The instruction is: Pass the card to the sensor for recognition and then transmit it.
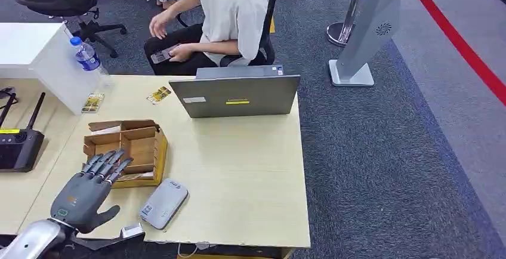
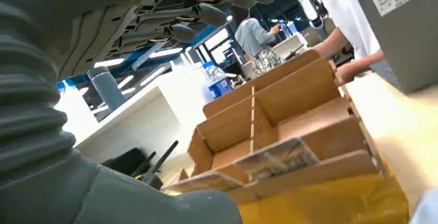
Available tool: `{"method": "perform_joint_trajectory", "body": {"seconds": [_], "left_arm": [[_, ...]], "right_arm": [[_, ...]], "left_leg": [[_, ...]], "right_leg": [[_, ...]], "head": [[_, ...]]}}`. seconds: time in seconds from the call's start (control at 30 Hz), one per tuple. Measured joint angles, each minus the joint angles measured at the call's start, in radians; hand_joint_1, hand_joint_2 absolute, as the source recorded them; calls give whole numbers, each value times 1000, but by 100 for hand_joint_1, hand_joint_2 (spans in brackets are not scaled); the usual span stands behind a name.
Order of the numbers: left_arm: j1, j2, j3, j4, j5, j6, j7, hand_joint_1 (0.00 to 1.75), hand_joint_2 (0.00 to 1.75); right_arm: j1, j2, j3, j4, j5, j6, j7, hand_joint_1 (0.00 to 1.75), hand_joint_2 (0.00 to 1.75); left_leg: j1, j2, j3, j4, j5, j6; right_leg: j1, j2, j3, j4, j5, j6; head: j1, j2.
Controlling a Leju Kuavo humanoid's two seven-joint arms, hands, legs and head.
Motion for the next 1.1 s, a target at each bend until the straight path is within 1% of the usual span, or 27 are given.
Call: {"method": "perform_joint_trajectory", "body": {"seconds": [0.07,0.17,0.3,0.4,0.57,0.73,0.9,1.1], "left_arm": [[7,-6,7,0,-5,7,0,0,175],[9,-33,10,0,-32,40,7,0,175],[3,-72,16,10,-47,46,21,0,175],[-4,-91,22,27,-56,46,23,0,175],[-41,-113,25,88,-83,14,34,0,175],[-82,-132,25,137,-87,-5,40,0,175],[-125,-158,27,183,-93,-9,55,0,175],[-171,-203,32,246,-114,-3,67,0,175]], "right_arm": [[0,0,0,1,0,0,-2,0,0],[0,0,0,1,1,-2,-3,0,0],[0,0,0,2,2,-3,-4,0,0],[-1,0,0,2,10,-3,-4,0,0],[-4,0,2,2,19,-1,-2,0,0],[-4,0,4,2,21,1,6,0,0],[-6,-1,8,2,32,2,7,0,0],[-9,-1,13,2,37,1,7,0,0]], "left_leg": [[0,0,0,0,0,0],[0,0,0,0,0,0],[0,0,0,0,0,0],[0,0,0,0,0,0],[0,-1,0,0,0,0],[0,-1,0,0,0,0],[0,-1,0,0,0,0],[0,-1,0,0,0,0]], "right_leg": [[0,0,0,0,0,0],[0,0,0,0,0,0],[0,0,0,0,0,0],[0,0,0,0,0,0],[0,-1,0,0,0,0],[0,-1,0,0,0,0],[0,-1,0,0,0,0],[0,-1,0,0,0,0]], "head": [[0,0],[0,0],[0,0],[0,0],[0,0],[-1,0],[0,0],[0,0]]}}
